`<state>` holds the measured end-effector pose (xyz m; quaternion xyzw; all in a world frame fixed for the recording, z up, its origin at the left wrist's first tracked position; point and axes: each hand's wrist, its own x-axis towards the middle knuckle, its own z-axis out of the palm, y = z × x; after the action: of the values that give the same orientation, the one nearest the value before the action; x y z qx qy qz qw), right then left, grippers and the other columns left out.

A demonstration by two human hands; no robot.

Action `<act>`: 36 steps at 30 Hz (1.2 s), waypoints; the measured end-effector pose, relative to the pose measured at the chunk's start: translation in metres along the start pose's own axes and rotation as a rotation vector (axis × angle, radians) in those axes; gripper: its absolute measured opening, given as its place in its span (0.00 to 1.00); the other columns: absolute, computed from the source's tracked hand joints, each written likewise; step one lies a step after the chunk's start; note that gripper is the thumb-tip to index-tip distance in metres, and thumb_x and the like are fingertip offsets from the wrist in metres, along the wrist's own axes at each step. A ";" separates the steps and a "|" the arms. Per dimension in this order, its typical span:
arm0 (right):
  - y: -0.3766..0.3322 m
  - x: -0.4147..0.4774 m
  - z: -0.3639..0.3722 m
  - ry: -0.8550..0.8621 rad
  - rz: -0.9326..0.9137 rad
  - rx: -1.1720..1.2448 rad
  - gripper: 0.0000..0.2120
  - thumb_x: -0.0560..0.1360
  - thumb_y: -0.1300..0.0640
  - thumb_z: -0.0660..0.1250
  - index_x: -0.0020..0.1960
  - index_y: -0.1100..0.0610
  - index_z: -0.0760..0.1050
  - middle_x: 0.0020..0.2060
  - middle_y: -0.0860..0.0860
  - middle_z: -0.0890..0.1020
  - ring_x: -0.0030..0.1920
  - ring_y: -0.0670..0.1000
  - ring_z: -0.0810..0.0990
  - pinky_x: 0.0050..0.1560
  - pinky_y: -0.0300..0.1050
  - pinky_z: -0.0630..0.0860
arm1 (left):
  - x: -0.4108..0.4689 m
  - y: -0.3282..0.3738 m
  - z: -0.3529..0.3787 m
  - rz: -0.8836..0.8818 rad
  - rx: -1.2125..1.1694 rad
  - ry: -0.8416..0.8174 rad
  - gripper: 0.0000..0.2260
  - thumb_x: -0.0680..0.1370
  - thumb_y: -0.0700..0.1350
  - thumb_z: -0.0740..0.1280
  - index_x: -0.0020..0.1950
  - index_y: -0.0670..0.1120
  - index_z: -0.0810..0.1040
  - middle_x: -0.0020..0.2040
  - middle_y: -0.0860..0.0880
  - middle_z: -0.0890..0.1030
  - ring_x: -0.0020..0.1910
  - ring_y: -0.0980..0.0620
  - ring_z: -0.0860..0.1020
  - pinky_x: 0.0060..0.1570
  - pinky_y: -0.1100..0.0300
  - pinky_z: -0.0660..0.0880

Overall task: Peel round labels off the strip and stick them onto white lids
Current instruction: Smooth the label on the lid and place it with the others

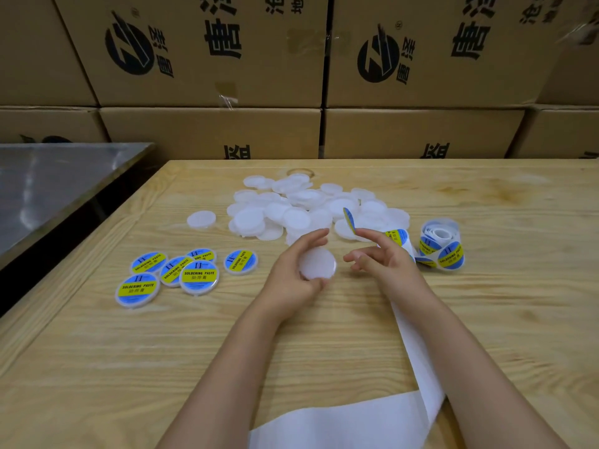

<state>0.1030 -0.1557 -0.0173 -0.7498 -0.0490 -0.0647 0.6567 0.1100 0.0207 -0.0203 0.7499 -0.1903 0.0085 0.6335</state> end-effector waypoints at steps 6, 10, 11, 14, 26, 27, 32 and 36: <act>0.004 0.000 0.007 0.007 0.025 -0.073 0.17 0.74 0.63 0.68 0.59 0.48 0.72 0.41 0.50 0.80 0.43 0.49 0.78 0.49 0.43 0.75 | -0.003 0.005 0.002 -0.103 -0.139 -0.145 0.42 0.69 0.21 0.58 0.66 0.66 0.64 0.65 0.48 0.71 0.51 0.50 0.78 0.49 0.54 0.73; 0.003 0.000 0.007 -0.004 0.012 -0.023 0.18 0.75 0.67 0.65 0.60 0.51 0.71 0.38 0.52 0.81 0.43 0.52 0.78 0.50 0.46 0.74 | -0.001 0.002 0.003 -0.167 -0.177 -0.093 0.37 0.74 0.23 0.59 0.73 0.57 0.58 0.64 0.48 0.72 0.53 0.50 0.78 0.55 0.58 0.74; 0.004 0.001 0.007 0.009 0.008 0.006 0.19 0.75 0.68 0.65 0.61 0.52 0.71 0.38 0.53 0.81 0.42 0.52 0.78 0.50 0.47 0.74 | 0.000 0.001 0.004 -0.196 -0.204 -0.052 0.33 0.75 0.25 0.59 0.74 0.51 0.59 0.63 0.46 0.74 0.55 0.48 0.78 0.58 0.57 0.74; 0.002 0.000 0.004 0.018 -0.003 0.063 0.20 0.74 0.69 0.66 0.60 0.51 0.71 0.37 0.55 0.81 0.41 0.52 0.79 0.52 0.47 0.74 | 0.002 0.000 0.005 -0.280 -0.312 0.009 0.19 0.79 0.29 0.57 0.70 0.38 0.67 0.57 0.41 0.79 0.51 0.46 0.80 0.54 0.55 0.78; -0.001 -0.001 -0.001 0.108 0.146 0.332 0.06 0.67 0.54 0.71 0.39 0.58 0.80 0.44 0.54 0.83 0.50 0.52 0.79 0.58 0.45 0.72 | 0.003 0.002 0.004 -0.346 -0.399 0.015 0.11 0.80 0.33 0.57 0.60 0.36 0.74 0.51 0.38 0.81 0.41 0.53 0.83 0.44 0.62 0.80; -0.001 -0.001 0.000 0.091 0.151 0.327 0.08 0.65 0.54 0.71 0.38 0.58 0.80 0.44 0.56 0.84 0.51 0.54 0.80 0.59 0.46 0.73 | 0.003 0.002 0.004 -0.346 -0.402 0.013 0.11 0.80 0.33 0.58 0.60 0.36 0.74 0.51 0.38 0.81 0.41 0.53 0.83 0.44 0.62 0.80; 0.003 0.001 0.000 0.075 0.186 0.233 0.06 0.70 0.57 0.71 0.38 0.60 0.80 0.47 0.63 0.83 0.49 0.55 0.80 0.62 0.54 0.71 | 0.002 0.004 0.003 -0.351 -0.409 0.011 0.11 0.80 0.34 0.59 0.60 0.36 0.75 0.51 0.39 0.81 0.43 0.51 0.83 0.45 0.61 0.80; 0.003 0.001 -0.001 0.087 0.198 0.183 0.08 0.71 0.58 0.71 0.39 0.63 0.80 0.46 0.63 0.83 0.49 0.54 0.80 0.62 0.54 0.72 | 0.002 0.005 0.004 -0.350 -0.397 0.012 0.11 0.80 0.33 0.59 0.60 0.36 0.75 0.51 0.38 0.81 0.43 0.51 0.83 0.45 0.61 0.80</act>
<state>0.1046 -0.1571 -0.0201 -0.6843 0.0480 -0.0270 0.7271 0.1095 0.0159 -0.0158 0.6325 -0.0520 -0.1343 0.7610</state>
